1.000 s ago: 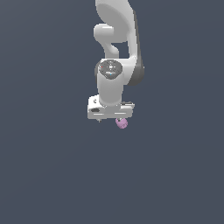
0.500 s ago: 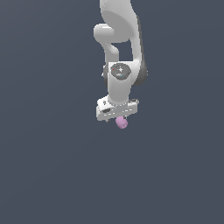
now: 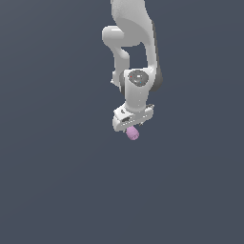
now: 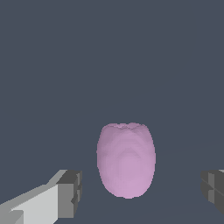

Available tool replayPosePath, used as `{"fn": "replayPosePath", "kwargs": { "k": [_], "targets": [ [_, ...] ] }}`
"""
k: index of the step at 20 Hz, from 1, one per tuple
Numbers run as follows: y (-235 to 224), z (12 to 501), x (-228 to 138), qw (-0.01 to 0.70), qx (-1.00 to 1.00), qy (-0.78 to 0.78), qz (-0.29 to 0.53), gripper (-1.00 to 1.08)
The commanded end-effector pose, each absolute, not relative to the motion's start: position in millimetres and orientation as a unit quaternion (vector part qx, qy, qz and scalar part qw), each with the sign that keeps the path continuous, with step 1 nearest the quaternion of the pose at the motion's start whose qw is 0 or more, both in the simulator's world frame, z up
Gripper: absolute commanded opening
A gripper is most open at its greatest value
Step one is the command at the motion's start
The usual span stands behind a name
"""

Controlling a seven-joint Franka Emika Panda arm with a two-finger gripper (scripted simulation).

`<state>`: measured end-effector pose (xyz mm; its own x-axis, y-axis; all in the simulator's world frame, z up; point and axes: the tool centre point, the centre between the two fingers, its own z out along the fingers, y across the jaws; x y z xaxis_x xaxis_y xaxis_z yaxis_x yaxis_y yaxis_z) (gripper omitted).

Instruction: Pick up the object and move it to a goal position.

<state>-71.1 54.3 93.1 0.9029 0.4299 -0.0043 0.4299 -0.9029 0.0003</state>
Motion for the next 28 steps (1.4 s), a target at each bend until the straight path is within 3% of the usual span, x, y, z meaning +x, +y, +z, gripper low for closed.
{"fn": "replayPosePath", "kwargs": {
  "k": [1,22,23,28],
  "targets": [
    [57.2,91.1,-74.3,0.000,0.973,0.230,0.000,1.00],
    [57.8,40.5,-75.4,0.000,0.973,0.232,0.000,1.00],
    [57.8,40.5,-75.4,0.000,0.973,0.232,0.000,-1.00],
    [57.8,40.5,-75.4,0.000,0.973,0.232,0.000,-1.00]
  ]
}}
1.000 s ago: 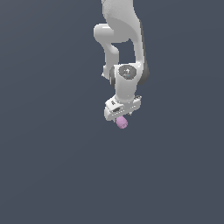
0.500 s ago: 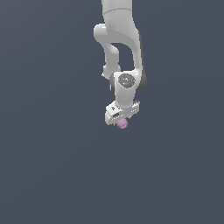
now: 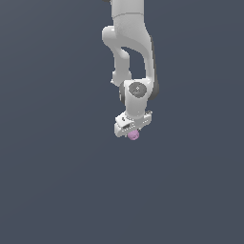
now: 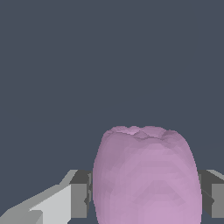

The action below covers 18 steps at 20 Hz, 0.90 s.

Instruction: Pick up the object and move it to a goal position.

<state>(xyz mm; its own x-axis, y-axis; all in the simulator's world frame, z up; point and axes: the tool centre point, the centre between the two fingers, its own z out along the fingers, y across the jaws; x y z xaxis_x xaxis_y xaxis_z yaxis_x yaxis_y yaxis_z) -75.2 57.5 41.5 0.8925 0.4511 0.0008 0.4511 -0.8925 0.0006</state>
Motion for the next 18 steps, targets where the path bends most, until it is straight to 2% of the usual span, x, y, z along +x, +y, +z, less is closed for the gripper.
{"fn": "replayPosePath", "kwargs": {
  "k": [1,10,18],
  "targets": [
    [57.8,40.5,-75.4,0.000,0.973,0.232,0.000,-1.00],
    [56.7,47.5,-75.5,0.000,0.973,0.232,0.001,-1.00],
    [49.9,82.5,-79.2,0.000,0.973,0.232,0.001,-1.00]
  ]
}}
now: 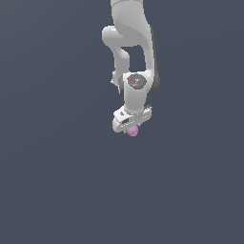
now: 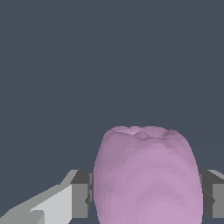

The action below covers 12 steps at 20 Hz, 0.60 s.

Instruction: Pick up the object and move it to a goal position.

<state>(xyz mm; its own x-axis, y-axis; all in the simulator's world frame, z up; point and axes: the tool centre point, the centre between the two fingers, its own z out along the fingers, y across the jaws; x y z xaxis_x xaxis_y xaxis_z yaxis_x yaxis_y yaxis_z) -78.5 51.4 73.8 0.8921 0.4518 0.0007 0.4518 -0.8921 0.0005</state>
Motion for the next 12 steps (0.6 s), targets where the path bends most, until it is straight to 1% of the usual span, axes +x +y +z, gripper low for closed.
{"fn": "replayPosePath", "kwargs": {
  "k": [1,6,12],
  "targets": [
    [48.6,89.2,-79.9,0.000,0.973,0.232,0.001,-1.00],
    [40.7,130.4,-84.0,0.000,0.973,0.233,0.001,-1.00],
    [28.9,193.5,-89.7,-0.001,0.973,0.233,0.001,-1.00]
  ]
}}
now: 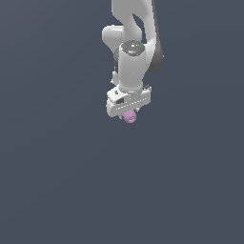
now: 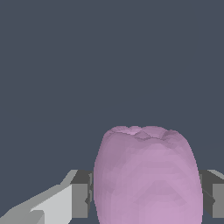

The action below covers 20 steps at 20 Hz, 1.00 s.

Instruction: Pick up the object and move it to a goal position.

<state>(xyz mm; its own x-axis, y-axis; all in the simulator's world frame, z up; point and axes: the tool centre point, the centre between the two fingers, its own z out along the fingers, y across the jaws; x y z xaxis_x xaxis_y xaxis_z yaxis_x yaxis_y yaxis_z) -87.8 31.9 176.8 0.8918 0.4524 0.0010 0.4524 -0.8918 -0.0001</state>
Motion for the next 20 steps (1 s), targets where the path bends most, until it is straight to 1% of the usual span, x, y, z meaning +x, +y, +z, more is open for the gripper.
{"fn": "replayPosePath", "kwargs": {
  "k": [1,11,15,20],
  "targets": [
    [26.9,204.4,-90.7,0.001,-0.973,-0.233,-0.001,-1.00],
    [8.0,303.1,-97.8,0.001,-0.973,-0.233,-0.001,-1.00],
    [2.2,331.6,-98.9,0.001,-0.973,-0.233,0.000,-1.00],
    [-2.7,355.5,-99.3,0.000,-0.973,-0.232,0.000,-1.00]
  ]
}}
